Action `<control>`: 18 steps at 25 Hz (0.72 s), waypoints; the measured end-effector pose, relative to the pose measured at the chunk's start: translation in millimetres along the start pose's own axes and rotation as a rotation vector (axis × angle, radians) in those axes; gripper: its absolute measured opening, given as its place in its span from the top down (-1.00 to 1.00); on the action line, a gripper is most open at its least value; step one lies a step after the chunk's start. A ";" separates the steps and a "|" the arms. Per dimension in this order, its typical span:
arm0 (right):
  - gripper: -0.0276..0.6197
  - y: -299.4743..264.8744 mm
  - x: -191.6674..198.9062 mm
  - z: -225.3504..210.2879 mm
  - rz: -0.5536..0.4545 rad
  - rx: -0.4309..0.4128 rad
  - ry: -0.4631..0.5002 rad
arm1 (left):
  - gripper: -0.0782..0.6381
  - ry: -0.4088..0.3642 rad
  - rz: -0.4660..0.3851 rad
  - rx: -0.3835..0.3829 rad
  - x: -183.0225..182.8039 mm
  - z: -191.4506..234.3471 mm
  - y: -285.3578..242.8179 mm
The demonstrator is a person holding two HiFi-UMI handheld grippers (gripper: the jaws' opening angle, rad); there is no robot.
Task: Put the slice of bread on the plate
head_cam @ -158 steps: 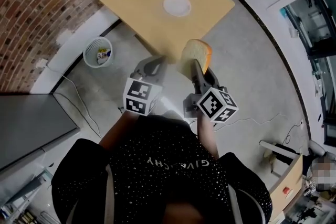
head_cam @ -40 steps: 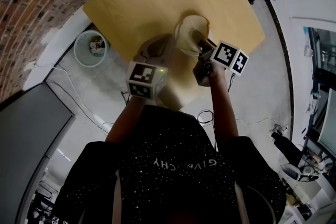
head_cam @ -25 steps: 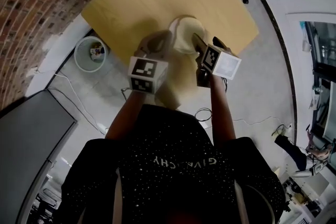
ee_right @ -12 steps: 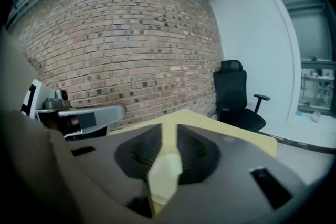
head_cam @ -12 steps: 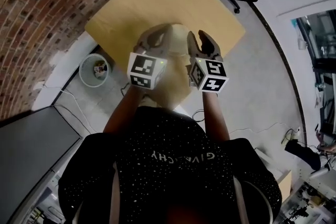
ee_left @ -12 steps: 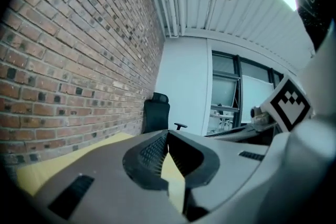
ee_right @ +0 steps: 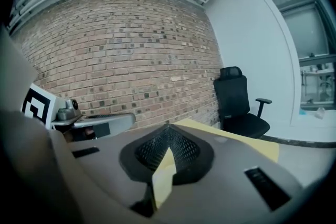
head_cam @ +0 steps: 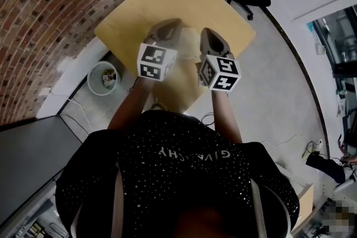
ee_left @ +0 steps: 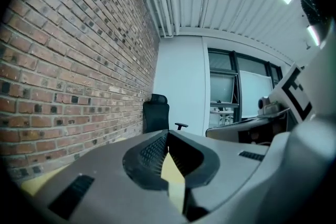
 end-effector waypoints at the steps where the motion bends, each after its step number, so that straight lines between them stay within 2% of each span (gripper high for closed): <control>1: 0.88 0.7 0.5 -0.2 -0.002 -0.003 0.003 | 0.76 -0.001 0.005 -0.007 2.1 1.7 0.5; 8: 0.88 4.3 -2.3 1.2 -0.021 -0.021 0.045 | 0.76 -0.018 0.025 -0.010 1.9 -0.5 4.2; 18: 0.88 14.4 -4.2 -18.3 -0.030 0.010 0.045 | 0.76 -0.027 0.037 -0.014 2.9 -0.7 8.9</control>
Point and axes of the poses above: the fingertips, and each gripper's own axes: y backward along the fingers, z to its left, x out of its underside, the point moved 2 cm from there along y, backward along the fingers, and after that the axes turned 13 degrees about y, right-handed, at the moved point
